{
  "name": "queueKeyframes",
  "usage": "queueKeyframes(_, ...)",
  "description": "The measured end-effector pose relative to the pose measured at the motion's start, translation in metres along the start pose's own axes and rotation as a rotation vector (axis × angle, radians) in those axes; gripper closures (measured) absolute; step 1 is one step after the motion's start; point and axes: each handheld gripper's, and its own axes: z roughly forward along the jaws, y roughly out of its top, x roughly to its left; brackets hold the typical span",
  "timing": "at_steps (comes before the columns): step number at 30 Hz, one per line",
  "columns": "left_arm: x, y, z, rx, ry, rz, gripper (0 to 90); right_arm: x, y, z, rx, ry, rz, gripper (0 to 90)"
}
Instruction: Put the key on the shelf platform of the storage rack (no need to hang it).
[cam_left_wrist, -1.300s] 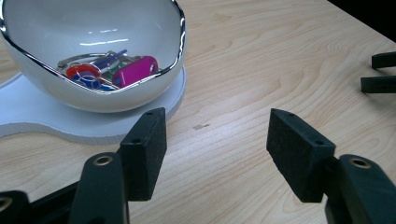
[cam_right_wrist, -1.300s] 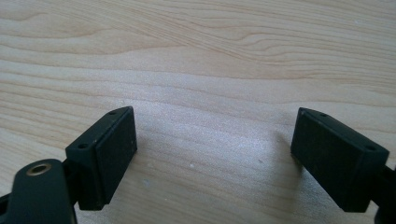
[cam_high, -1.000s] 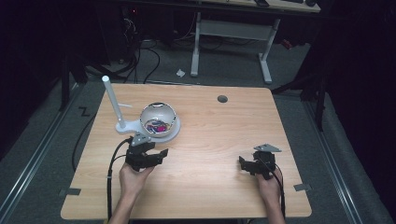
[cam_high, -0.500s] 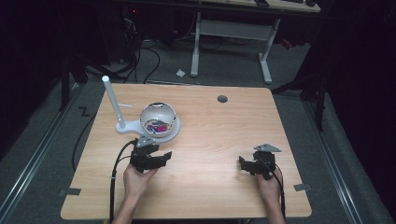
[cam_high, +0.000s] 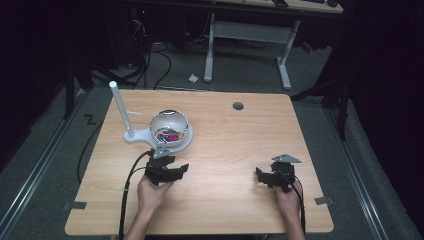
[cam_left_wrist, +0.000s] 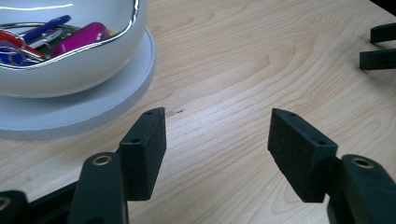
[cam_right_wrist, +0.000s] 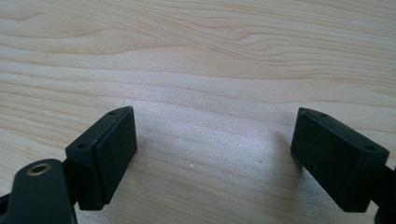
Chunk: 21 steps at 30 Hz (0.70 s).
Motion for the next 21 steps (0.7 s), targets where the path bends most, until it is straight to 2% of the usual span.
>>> queueKeyframes(17,-0.006,-0.004,0.022,0.044,0.001,0.035,37.7,0.000,0.000,0.000,0.000,0.000,0.000,14.4)
queueKeyframes(21,-0.005,-0.008,0.030,0.049,-0.002,0.022,37.7,0.000,0.000,0.000,0.000,0.000,0.000,14.4)
